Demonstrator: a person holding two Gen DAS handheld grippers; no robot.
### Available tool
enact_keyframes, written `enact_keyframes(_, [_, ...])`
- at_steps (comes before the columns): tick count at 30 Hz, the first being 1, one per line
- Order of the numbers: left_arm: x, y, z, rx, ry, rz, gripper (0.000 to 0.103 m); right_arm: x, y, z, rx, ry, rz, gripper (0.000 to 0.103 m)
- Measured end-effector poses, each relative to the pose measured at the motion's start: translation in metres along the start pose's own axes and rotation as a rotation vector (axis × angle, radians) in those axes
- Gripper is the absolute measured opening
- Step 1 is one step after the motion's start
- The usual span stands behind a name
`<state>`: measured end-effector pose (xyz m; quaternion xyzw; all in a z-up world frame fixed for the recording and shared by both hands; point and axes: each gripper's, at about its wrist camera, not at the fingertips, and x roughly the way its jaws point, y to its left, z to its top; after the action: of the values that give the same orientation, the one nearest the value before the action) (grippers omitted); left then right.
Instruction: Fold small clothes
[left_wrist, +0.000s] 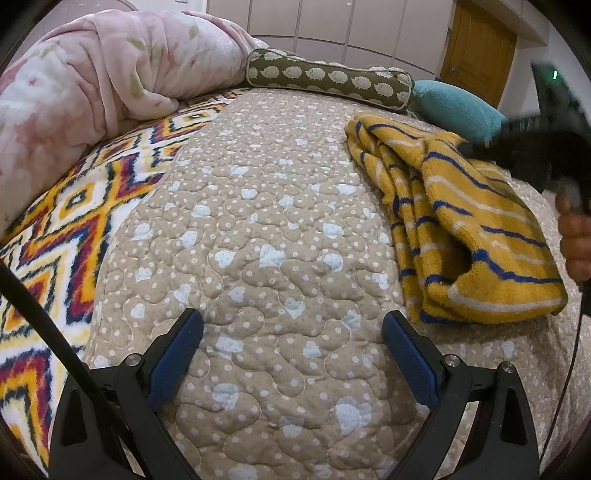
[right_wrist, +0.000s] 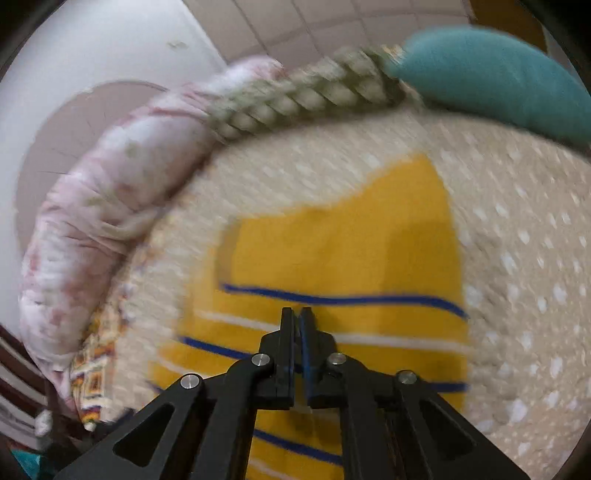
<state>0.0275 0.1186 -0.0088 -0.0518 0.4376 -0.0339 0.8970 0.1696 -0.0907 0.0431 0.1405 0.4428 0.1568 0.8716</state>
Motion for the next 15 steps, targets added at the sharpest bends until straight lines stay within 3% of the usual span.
enact_keyframes(2, [0.000, 0.000, 0.000, 0.000, 0.000, 0.000, 0.097, 0.004, 0.022, 0.000, -0.043, 0.005, 0.049, 0.007])
enact_keyframes(5, [0.000, 0.000, 0.000, 0.000, 0.000, -0.001, 0.097, 0.039, 0.051, -0.001, -0.125, 0.066, 0.022, 0.007])
enact_keyframes(9, [-0.001, 0.000, 0.000, 0.000, 0.000, -0.001, 0.097, 0.086, 0.061, 0.006, -0.100, 0.150, 0.019, 0.005])
enact_keyframes(11, [-0.001, 0.001, 0.000, -0.003, -0.004, -0.007, 0.097, 0.083, 0.070, 0.011, -0.107, 0.144, -0.010, 0.005])
enact_keyframes(15, [-0.002, 0.002, -0.001, -0.011, -0.011, -0.014, 0.097, 0.029, 0.076, -0.003, -0.140, 0.062, 0.042, 0.005])
